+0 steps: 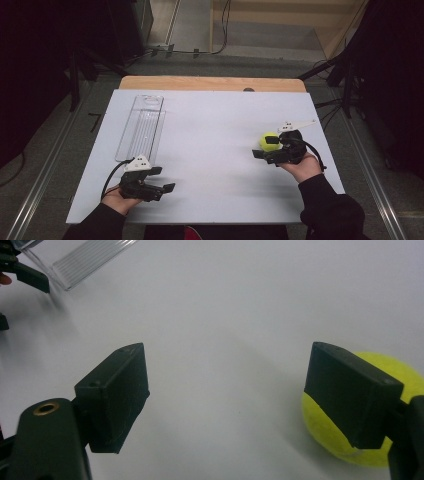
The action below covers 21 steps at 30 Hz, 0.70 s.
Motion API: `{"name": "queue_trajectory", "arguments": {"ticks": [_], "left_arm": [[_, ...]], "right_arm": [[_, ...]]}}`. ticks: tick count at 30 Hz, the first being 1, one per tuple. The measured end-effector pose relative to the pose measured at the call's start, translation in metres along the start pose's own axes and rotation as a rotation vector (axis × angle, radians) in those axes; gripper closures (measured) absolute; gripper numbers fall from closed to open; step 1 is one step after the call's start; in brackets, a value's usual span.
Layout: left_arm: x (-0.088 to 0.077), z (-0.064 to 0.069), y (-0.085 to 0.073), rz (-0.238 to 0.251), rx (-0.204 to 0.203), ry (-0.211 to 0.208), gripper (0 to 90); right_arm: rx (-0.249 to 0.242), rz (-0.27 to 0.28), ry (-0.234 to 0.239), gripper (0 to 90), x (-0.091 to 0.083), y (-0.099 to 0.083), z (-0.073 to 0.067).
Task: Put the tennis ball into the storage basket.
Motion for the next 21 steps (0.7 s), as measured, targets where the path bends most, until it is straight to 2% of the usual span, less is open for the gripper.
{"name": "queue_trajectory", "arguments": {"ticks": [5, 8, 16, 21], "left_arm": [[0.0, 0.0, 0.0, 0.001, 0.0, -0.002, 20.4], [0.0, 0.0, 0.0, 0.001, 0.0, -0.002, 20.4], [-0.001, -0.001, 0.0, 0.002, 0.002, 0.0, 20.4], [-0.001, -0.001, 0.0, 0.0, 0.002, 0.002, 20.4]], "right_arm": [[0.001, 0.007, -0.013, 15.7, -0.002, 0.009, 0.005], [0.025, 0.018, -0.032, 15.7, -0.004, 0.014, 0.01], [0.034, 0.032, -0.055, 15.7, -0.009, 0.023, 0.021], [0.059, 0.034, -0.075, 15.2, -0.012, 0.027, 0.031]]}}
Point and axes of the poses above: each handheld gripper's, and its own axes: x roughly forward along the jaws, y roughly out of its top, z roughly to its right, the point moved 8 cm from there along x, roughly forward along the jaws, and after that the axes turned 5 degrees about x, right-handed, at the moved point
